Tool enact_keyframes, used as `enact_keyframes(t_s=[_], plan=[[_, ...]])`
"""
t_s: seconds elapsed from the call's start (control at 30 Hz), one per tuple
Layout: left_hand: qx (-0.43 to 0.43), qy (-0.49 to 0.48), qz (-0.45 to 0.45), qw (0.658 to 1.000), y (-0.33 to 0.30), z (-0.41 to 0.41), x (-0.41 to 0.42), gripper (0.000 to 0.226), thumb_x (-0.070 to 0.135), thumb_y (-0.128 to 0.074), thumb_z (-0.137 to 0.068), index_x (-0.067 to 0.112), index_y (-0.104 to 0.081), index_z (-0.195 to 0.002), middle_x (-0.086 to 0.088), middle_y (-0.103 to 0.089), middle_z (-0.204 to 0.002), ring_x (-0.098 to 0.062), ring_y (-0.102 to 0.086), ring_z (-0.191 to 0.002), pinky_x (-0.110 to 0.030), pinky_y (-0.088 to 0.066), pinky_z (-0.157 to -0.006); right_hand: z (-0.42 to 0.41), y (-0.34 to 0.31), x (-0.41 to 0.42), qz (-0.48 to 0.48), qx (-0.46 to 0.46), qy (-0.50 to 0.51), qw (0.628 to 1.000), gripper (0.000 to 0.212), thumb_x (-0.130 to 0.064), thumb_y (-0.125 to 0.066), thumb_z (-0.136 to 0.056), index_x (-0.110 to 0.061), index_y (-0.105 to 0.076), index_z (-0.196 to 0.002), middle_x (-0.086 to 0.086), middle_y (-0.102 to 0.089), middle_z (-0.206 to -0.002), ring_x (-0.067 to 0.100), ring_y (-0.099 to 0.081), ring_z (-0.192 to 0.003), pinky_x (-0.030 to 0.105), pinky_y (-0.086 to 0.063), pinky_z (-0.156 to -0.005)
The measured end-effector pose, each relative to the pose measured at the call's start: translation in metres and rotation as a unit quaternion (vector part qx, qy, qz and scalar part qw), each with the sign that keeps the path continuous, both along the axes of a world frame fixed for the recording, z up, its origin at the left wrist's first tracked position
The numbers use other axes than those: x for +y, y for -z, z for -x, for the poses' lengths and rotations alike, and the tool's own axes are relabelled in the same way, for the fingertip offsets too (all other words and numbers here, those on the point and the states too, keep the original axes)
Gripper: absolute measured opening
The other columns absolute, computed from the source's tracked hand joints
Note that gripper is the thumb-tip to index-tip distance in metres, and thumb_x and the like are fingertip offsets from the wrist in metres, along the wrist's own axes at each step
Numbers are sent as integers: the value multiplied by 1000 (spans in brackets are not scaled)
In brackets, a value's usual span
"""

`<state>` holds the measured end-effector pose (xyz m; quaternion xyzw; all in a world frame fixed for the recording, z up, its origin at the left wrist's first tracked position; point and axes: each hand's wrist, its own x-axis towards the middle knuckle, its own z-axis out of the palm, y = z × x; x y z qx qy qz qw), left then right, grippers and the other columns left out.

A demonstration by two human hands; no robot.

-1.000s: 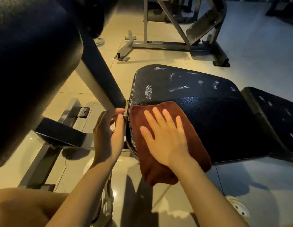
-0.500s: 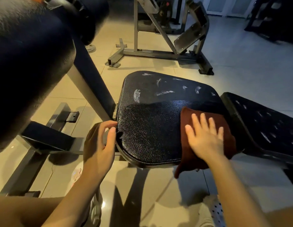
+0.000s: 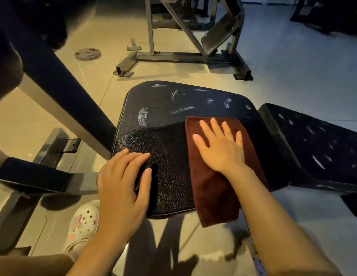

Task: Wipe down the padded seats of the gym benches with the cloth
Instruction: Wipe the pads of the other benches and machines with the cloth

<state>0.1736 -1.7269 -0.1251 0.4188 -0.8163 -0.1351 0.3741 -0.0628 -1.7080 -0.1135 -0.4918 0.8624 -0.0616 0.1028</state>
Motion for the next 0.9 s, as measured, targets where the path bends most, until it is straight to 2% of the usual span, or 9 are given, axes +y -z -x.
enact_keyframes(t_s=[0.07,0.17,0.4,0.47,0.53,0.6,0.67,0.77,0.9], plan=[[-24,-24,3,999,7,7,0,39,39,-42,-94,20,-65,-119,1,-61,-124,-22,-45,-130,-47,-30,-108,49,3,12,-9,16,58,998,61,-63,-14,-98,-39,-5,-154,-8,3,-164,20,2,-151,51,1,-119],[-3,-54,22,998,10,13,-1,38,37,-45,-92,18,-67,-117,-3,-61,-127,-27,-44,-132,-56,-29,-109,91,8,34,-5,-3,115,993,61,-59,-16,-100,-35,-7,-155,-5,0,-164,20,1,-151,48,-2,-121],[52,-63,57,995,13,16,1,37,31,-46,-91,13,-69,-114,-7,-63,-125,-31,-45,-131,-53,-24,-113,41,7,75,4,26,132,991,60,-54,-15,-100,-32,-4,-155,-4,0,-164,21,3,-151,48,-1,-121],[46,-63,68,995,15,17,1,37,31,-45,-92,12,-69,-113,-7,-63,-124,-31,-45,-130,-54,-24,-112,8,7,85,11,30,112,993,62,-57,-7,-98,-33,-3,-155,-5,1,-164,21,5,-151,47,3,-121],[40,-67,67,995,16,17,2,38,31,-44,-93,13,-68,-115,-7,-63,-124,-31,-45,-130,-55,-25,-111,-35,8,85,41,32,54,997,69,-59,-3,-91,-33,-12,-154,-5,-9,-163,22,-3,-151,48,3,-119],[35,-69,61,995,16,17,2,40,33,-42,-93,12,-67,-117,-7,-63,-126,-30,-45,-131,-55,-26,-111,-78,11,78,91,43,-15,995,64,-55,-17,-93,-30,-33,-150,-1,-31,-157,27,-26,-146,53,-10,-119],[31,-66,51,996,14,16,2,43,35,-40,-94,13,-65,-120,-7,-62,-128,-29,-44,-132,-54,-27,-110,-105,14,71,134,39,-77,987,56,-50,-27,-96,-29,-43,-145,1,-41,-152,30,-36,-141,57,-18,-116],[28,-65,46,996,13,16,2,45,37,-37,-94,13,-63,-123,-7,-61,-129,-28,-42,-134,-54,-27,-111,-96,13,77,134,1,-96,986,60,-58,-21,-97,-32,-34,-149,-1,-32,-157,24,-25,-147,48,-10,-119],[30,-65,50,996,14,15,2,47,37,-35,-95,10,-63,-123,-10,-61,-129,-29,-43,-133,-52,-27,-110,-31,21,102,124,7,-2,992,70,-64,-3,-89,-35,-9,-152,-7,-8,-162,7,5,-146,33,10,-117]])
